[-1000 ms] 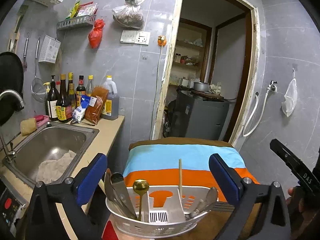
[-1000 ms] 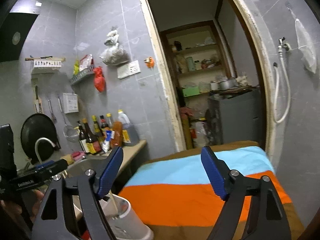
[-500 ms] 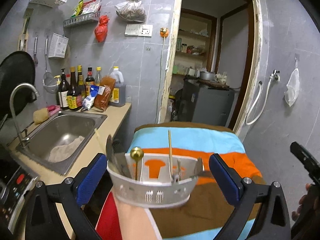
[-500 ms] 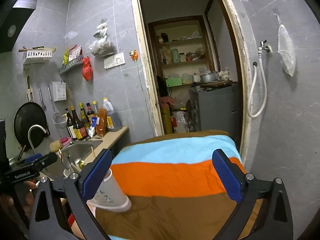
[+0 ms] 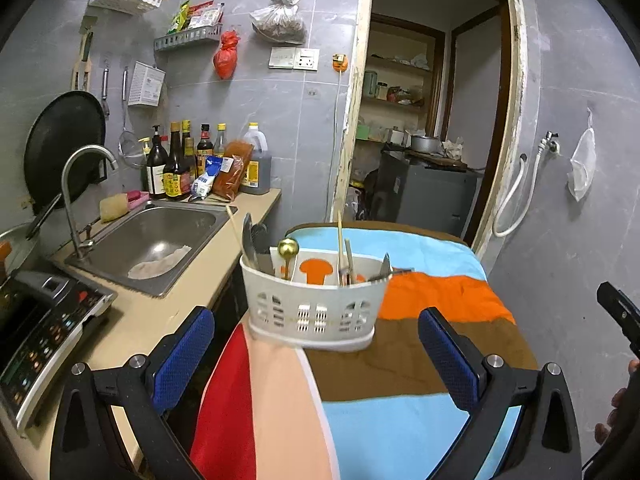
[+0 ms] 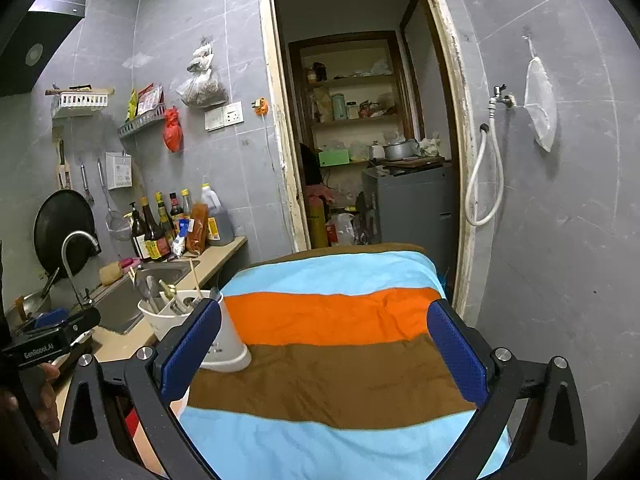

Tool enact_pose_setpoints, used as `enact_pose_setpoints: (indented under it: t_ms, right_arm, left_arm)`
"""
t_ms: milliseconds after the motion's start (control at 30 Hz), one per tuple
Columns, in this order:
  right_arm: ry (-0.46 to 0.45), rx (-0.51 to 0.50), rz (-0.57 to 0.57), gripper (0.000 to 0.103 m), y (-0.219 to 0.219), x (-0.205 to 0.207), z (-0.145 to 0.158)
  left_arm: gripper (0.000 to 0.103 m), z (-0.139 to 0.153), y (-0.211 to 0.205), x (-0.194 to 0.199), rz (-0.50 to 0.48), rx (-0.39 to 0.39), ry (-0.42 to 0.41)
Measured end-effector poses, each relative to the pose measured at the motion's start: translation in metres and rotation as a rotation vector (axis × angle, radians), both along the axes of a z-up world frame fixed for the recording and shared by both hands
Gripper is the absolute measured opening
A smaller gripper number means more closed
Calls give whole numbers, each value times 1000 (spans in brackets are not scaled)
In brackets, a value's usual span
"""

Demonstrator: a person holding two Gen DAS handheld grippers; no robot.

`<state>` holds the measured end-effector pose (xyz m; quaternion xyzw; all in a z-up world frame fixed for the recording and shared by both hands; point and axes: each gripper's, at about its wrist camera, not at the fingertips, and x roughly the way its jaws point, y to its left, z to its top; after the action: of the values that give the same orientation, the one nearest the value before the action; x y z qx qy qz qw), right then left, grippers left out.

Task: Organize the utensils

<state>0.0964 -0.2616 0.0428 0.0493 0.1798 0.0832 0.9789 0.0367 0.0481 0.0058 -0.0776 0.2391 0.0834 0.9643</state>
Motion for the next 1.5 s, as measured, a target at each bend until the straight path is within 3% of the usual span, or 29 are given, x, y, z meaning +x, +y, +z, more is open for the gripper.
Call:
enact_pose_setpoints:
  t_ms: [433,1500]
  right_arm:
    - [35,-28,10,101,-4,-47,-18]
    - [38,-27,18,101,1,-46,-18]
  left_arm:
    - [103,-4,-7,-50,-25,31,-46]
    - [103,-3,-2,-54,-27,26,-51]
